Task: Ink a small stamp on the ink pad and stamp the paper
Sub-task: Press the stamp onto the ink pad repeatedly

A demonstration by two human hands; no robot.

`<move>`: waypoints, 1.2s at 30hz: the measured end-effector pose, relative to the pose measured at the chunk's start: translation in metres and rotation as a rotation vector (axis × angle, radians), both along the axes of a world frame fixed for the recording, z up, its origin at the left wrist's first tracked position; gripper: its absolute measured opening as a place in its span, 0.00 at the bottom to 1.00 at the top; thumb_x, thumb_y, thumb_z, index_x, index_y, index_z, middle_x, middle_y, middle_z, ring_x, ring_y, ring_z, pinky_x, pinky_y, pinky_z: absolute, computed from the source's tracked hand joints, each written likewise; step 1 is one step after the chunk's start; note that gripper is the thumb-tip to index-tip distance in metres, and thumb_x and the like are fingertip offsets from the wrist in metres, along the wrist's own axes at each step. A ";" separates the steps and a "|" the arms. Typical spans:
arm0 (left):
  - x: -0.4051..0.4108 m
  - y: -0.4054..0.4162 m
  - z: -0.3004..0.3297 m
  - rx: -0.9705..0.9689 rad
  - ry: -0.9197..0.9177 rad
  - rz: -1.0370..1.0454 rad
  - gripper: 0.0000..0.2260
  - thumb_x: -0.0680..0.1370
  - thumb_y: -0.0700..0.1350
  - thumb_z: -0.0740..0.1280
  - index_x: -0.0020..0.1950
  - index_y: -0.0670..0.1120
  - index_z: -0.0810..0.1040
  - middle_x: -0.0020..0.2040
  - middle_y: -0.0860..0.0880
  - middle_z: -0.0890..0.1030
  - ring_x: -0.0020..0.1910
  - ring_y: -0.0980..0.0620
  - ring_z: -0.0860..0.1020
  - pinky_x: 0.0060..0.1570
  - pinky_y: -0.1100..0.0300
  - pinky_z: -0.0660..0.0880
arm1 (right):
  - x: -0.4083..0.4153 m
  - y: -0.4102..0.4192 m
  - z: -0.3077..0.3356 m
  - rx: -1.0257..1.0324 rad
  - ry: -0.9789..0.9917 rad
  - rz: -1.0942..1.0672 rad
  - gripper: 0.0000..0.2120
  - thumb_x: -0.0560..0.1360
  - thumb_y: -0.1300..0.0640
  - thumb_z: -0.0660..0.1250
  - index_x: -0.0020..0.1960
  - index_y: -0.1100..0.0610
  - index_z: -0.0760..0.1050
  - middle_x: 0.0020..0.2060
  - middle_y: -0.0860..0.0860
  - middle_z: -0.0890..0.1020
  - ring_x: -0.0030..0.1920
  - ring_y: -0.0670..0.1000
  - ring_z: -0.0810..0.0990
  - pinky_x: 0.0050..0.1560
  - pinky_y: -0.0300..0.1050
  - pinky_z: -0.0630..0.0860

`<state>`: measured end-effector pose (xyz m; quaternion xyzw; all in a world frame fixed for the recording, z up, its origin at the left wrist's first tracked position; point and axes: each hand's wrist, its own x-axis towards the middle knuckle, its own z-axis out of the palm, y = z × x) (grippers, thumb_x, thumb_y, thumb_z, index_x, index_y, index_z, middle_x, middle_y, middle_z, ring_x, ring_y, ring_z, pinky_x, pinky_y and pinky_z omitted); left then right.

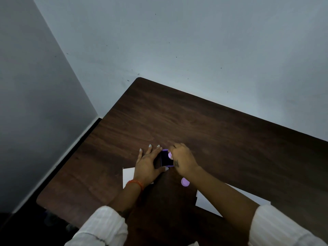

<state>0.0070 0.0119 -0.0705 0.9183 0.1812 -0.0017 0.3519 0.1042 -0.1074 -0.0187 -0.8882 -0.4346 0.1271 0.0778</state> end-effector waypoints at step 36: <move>-0.002 -0.003 0.001 -0.013 -0.002 0.007 0.35 0.70 0.53 0.72 0.73 0.52 0.60 0.76 0.51 0.61 0.77 0.50 0.52 0.74 0.51 0.39 | 0.008 -0.016 0.010 0.131 0.107 -0.059 0.07 0.73 0.64 0.62 0.48 0.64 0.77 0.48 0.61 0.80 0.49 0.58 0.77 0.48 0.49 0.72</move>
